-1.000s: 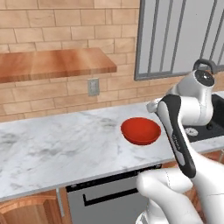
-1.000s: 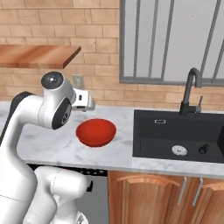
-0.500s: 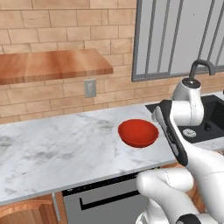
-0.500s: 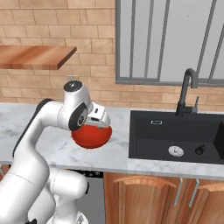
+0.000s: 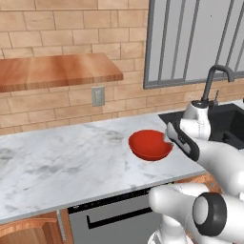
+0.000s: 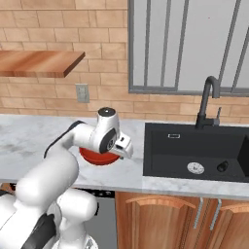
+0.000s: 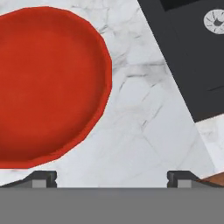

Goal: Clear the mugs and bowl far away from the sink.

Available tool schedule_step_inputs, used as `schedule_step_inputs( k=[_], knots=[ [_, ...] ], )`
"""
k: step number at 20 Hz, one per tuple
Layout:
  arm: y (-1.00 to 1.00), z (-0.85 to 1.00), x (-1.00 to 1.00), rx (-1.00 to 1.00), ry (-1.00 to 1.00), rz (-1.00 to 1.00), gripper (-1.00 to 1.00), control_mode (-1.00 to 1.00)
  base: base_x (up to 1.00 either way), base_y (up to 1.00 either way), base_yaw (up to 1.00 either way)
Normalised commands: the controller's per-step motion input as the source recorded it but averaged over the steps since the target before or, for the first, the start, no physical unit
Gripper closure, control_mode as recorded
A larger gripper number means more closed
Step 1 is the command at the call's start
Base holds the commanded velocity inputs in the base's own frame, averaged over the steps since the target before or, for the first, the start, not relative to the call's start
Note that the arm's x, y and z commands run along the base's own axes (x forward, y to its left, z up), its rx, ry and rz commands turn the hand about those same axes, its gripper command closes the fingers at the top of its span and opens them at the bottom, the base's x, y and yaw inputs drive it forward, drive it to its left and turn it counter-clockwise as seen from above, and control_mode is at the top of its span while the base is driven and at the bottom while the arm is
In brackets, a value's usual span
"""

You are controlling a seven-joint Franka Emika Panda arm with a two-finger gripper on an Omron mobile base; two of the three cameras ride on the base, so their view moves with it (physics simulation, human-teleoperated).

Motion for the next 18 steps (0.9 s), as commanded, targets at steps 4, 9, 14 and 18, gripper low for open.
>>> schedule_step_inputs(
  k=[4, 9, 14, 18],
  knots=[
    [0.0, -0.32, 0.5, 0.15, 0.0, 0.0, -1.0, -1.0, 0.0, 0.0, 0.0],
    [0.17, -0.35, 0.56, 0.05, 0.0, 0.0, -1.0, -1.0, 0.0, 0.0, 0.0],
    [0.19, -0.56, 0.48, 0.0, 0.0, 0.0, -1.0, -1.0, 0.0, 0.0, 0.0],
    [0.07, -0.45, 0.34, 0.01, 0.0, 0.0, -1.0, -1.0, 0.0, 0.0, 0.0]
  ],
)
